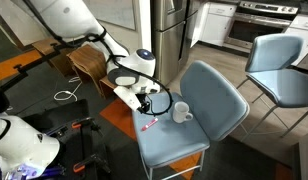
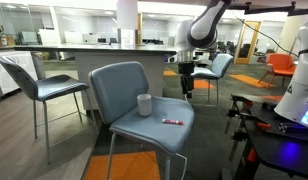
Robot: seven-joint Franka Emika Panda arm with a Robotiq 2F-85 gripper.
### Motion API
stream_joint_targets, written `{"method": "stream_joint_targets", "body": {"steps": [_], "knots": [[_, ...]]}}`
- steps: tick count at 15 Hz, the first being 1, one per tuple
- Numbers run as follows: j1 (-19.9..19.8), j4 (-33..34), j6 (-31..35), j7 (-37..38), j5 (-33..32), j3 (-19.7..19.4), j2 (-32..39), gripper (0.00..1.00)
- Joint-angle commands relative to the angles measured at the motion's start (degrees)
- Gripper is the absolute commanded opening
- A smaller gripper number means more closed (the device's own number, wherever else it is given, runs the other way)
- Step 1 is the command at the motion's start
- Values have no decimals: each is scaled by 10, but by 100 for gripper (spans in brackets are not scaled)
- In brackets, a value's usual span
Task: Put the red marker in the white mug
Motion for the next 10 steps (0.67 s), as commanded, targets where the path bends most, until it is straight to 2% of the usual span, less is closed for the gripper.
{"method": "stream_joint_targets", "body": {"steps": [1, 4, 10], "knots": [[-36, 77, 21, 14, -11, 32, 94, 100], [-62, 136, 22, 22, -17, 48, 165, 100], [-71, 196, 26, 61, -44, 53, 256, 100]]}}
